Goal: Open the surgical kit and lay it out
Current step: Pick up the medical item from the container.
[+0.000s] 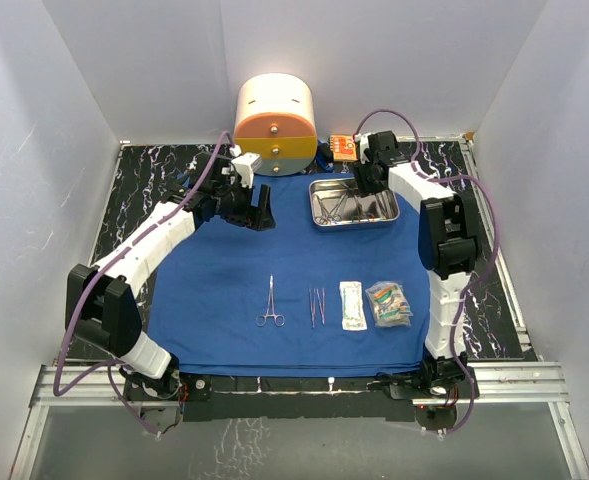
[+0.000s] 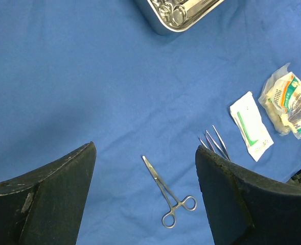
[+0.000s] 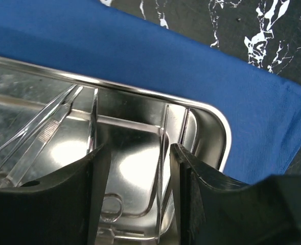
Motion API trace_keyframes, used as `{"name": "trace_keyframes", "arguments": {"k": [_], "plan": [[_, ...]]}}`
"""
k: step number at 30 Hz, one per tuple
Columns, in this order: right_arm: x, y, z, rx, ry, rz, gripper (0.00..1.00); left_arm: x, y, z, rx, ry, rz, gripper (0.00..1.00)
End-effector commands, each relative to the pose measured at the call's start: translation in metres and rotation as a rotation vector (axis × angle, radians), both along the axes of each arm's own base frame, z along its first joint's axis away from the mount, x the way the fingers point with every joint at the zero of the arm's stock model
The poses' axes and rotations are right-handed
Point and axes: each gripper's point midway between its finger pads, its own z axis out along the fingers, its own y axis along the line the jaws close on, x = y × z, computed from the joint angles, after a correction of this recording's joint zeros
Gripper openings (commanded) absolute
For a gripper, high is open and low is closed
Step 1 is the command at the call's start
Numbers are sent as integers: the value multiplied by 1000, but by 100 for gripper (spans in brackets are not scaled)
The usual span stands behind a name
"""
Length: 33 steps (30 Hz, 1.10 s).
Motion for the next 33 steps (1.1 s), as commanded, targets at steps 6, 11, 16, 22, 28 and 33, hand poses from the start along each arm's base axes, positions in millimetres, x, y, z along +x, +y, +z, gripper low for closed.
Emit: {"name": "trace_keyframes", "arguments": {"k": [6,11,16,22,28,33], "plan": [[25,-16,-2,-93,-18,-54,41,0,-11,5,-69,-10,-41,78],[27,-20,-14,-111,8,-75,35,-3,-16,5,-104,3,-44,78],[27,-19,-21,-105,36,-72,31,-4,-16,7,-109,1,-46,78],[25,-19,-32,-25,96,-84,26,-4,-16,9,-111,-6,-42,79],[19,-18,-43,44,153,-85,22,-4,-17,8,-114,-1,-41,79],[17,-18,-47,70,173,-82,17,-3,-17,8,-116,3,-39,79]]}}
